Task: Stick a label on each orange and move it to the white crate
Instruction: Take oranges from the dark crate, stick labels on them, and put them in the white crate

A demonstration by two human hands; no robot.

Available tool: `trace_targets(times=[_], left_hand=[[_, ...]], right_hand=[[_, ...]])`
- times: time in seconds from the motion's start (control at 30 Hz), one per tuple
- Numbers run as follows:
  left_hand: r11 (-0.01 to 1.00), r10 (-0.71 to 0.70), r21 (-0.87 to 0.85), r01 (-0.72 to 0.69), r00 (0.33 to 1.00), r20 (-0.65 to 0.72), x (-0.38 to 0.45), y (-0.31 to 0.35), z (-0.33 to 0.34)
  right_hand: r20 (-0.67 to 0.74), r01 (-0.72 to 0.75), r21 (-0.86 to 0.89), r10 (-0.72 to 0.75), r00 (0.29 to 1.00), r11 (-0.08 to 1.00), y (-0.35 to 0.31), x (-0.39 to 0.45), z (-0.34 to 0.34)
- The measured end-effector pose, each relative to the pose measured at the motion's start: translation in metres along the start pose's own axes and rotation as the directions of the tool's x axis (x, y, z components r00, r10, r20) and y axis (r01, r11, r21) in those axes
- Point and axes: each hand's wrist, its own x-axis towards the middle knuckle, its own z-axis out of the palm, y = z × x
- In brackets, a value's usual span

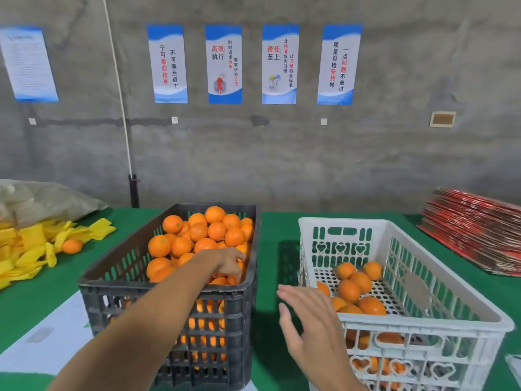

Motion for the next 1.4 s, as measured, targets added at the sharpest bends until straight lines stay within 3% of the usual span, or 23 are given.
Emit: trace_targets(times=[0.1, 0.27, 0.43, 0.5, 0.57, 0.73, 0.83, 0.93, 1.07, 1.17, 1.4], left_hand=[[0.993, -0.033, 0.117, 0.034, 0.999, -0.014, 0.014, 0.005, 0.003], [0.996, 0.026, 0.083, -0.012, 0.986, -0.165, 0.0, 0.007, -0.009], [0.951, 0.178, -0.125, -0.283, 0.831, -0.526, -0.067, 0.007, -0.026], [0.868, 0.188, -0.249, -0.43, 0.748, -0.637, -0.103, 0.004, -0.02], [0.72, 0.167, -0.393, -0.573, 0.692, -0.702, -0.143, -0.001, -0.006], [0.341, 0.043, -0.582, -0.738, 0.63, -0.775, -0.229, -0.02, 0.06], [0.224, -0.022, -0.676, -0.702, 0.69, -0.724, -0.254, -0.041, 0.119], [0.133, -0.082, -0.84, -0.526, 0.839, -0.538, -0.258, -0.062, 0.179], [0.084, -0.105, -0.941, -0.328, 0.936, -0.336, -0.25, -0.079, 0.235], [0.117, -0.133, -0.965, -0.235, 0.959, -0.25, -0.244, -0.083, 0.261], [-0.112, -0.249, -0.989, -0.092, 0.966, -0.062, -0.232, -0.08, 0.281]], right_hand=[[0.021, 0.034, 0.008, -0.034, 0.999, 0.999, -0.001, 0.005, 0.001], [-0.005, 0.011, 0.06, -0.01, 1.0, 0.998, -0.005, 0.01, 0.001], [0.014, 0.01, 0.079, -0.011, 1.0, 0.997, -0.022, 0.013, 0.003], [0.017, 0.009, 0.098, -0.01, 1.0, 0.995, -0.034, 0.014, 0.004], [0.014, 0.006, 0.136, -0.008, 1.0, 0.991, -0.05, 0.013, 0.005], [0.058, -0.06, 0.263, 0.046, 0.997, 0.963, -0.087, -0.014, 0.013], [0.315, -0.355, 0.352, 0.247, 0.916, 0.866, -0.102, -0.047, 0.02], [0.493, -0.504, 0.197, 0.36, 0.792, 0.841, -0.107, -0.092, 0.035], [0.617, -0.409, -0.093, 0.375, 0.692, 0.908, -0.109, -0.134, 0.047], [0.685, -0.333, -0.141, 0.335, 0.647, 0.932, -0.117, -0.149, 0.055], [0.702, -0.17, -0.169, 0.24, 0.671, 0.971, -0.127, -0.157, 0.073]])
